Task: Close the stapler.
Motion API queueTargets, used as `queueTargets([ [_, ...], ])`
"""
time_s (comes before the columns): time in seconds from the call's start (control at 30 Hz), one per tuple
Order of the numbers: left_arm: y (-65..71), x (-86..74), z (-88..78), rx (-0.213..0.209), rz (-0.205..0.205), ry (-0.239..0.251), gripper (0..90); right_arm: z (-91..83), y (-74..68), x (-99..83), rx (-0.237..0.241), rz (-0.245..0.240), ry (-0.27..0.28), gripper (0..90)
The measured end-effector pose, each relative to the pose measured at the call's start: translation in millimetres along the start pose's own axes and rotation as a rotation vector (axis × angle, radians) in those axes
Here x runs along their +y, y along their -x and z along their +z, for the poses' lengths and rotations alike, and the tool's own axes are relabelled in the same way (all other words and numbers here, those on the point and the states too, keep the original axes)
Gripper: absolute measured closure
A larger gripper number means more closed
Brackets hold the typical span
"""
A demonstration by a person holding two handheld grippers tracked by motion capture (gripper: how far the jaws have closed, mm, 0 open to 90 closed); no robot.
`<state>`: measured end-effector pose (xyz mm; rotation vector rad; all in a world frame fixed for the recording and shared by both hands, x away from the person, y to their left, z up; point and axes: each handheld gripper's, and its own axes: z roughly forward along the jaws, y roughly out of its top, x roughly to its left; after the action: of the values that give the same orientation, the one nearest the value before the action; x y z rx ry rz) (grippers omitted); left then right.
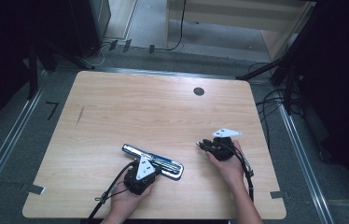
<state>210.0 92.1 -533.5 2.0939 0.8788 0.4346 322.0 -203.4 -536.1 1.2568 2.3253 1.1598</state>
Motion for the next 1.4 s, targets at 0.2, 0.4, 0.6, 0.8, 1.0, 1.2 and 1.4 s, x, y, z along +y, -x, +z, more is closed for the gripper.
queueTargets([
  [0.2, -0.1, 0.0, 0.0, 0.0, -0.001, 0.0, 90.0, 0.0, 1.0, -1.9, 0.005, -0.007, -0.007, 74.7],
  [0.4, -0.1, 0.0, 0.0, -0.001, -0.001, 0.0, 90.0, 3.5, -0.6, -3.5, 0.001, -0.015, -0.012, 76.2],
  [0.6, -0.2, 0.0, 0.0, -0.001, -0.002, 0.0, 90.0, 4.6, -2.1, -4.4, 0.006, -0.014, -0.006, 73.4],
  [0.8, -0.1, 0.0, 0.0, -0.001, -0.002, 0.0, 90.0, 0.6, -1.4, -11.6, 0.003, 0.0, 0.022, 76.3],
  [1.0, 0.0, 0.0, 0.0, 0.0, -0.001, 0.0, 90.0, -1.4, 0.0, -15.3, -0.002, 0.0, 0.035, 78.7],
  [1.2, -0.2, 0.0, 0.0, -0.002, -0.002, -0.001, 90.0, -1.8, -1.9, -13.7, -0.014, -0.018, 0.023, 79.5],
  [1.4, -0.4, 0.1, -0.1, -0.003, -0.003, -0.002, 90.0, -5.9, -3.4, -12.7, -0.007, -0.017, 0.023, 79.5],
])
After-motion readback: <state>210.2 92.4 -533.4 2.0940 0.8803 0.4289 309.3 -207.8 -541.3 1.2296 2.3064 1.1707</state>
